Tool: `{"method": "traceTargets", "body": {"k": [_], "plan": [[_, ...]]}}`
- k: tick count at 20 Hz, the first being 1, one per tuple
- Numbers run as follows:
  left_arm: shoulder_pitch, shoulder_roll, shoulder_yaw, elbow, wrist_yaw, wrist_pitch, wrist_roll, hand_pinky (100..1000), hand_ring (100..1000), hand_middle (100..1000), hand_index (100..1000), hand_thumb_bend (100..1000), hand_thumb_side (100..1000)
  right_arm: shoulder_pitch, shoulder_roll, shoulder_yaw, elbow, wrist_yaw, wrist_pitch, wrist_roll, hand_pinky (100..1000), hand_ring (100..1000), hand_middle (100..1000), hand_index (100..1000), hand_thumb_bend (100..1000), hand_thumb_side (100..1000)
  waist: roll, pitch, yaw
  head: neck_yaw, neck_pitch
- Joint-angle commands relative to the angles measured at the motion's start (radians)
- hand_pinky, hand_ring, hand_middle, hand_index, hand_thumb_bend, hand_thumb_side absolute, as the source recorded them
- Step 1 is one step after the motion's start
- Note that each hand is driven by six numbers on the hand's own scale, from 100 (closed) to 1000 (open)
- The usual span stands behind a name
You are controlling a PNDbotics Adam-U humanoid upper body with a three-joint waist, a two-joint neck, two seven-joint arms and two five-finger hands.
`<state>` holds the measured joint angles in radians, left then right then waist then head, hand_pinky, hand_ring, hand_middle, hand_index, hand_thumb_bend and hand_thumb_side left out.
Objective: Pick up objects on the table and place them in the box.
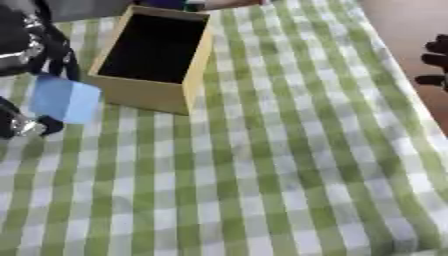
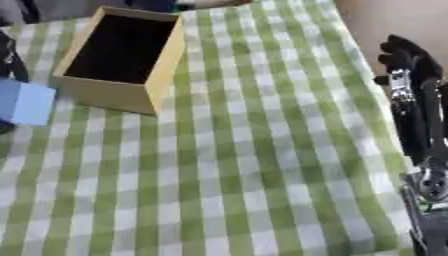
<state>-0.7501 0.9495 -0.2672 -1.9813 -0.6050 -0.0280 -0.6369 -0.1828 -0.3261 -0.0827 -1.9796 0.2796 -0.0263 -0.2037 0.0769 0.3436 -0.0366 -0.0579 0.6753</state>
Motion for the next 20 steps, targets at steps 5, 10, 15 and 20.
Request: {"method": "traceTargets", "body": {"k": [5,10,15,20], "plan": [[-0.194,-0.09,-0.01,0.157,0.016,0.008,-0.029,386,428,421,476,199,100,0.0,-0.027,-0.001,-0.02,0.001,-0.001,0.005,678,818,797,894,100,1000,0.006,-0.024,-0.015,0.006,-0.008],[-0.324,-0.195,-0.026,0.339,-0.002,-0.009,0.0,405,437,432,479,169,100,-0.004,-0.027,0.003,-0.02,-0.001,-0.001,0.009,677,818,797,894,100,1000,0.017,-0.02,-0.045,0.018,-0.025],[-0.419,-0.291,-0.017,0.541,-0.099,-0.042,0.053,417,443,439,485,164,100,-0.015,-0.024,0.013,-0.02,-0.008,-0.005,0.02,677,818,797,895,100,1000,0.032,-0.013,-0.086,0.04,-0.044],[-0.479,-0.373,0.0,0.751,-0.25,-0.082,0.105,435,458,454,507,184,100,-0.025,-0.019,0.021,-0.02,-0.015,-0.008,0.031,676,818,797,895,100,1000,0.041,-0.001,-0.113,0.057,-0.051]]}}
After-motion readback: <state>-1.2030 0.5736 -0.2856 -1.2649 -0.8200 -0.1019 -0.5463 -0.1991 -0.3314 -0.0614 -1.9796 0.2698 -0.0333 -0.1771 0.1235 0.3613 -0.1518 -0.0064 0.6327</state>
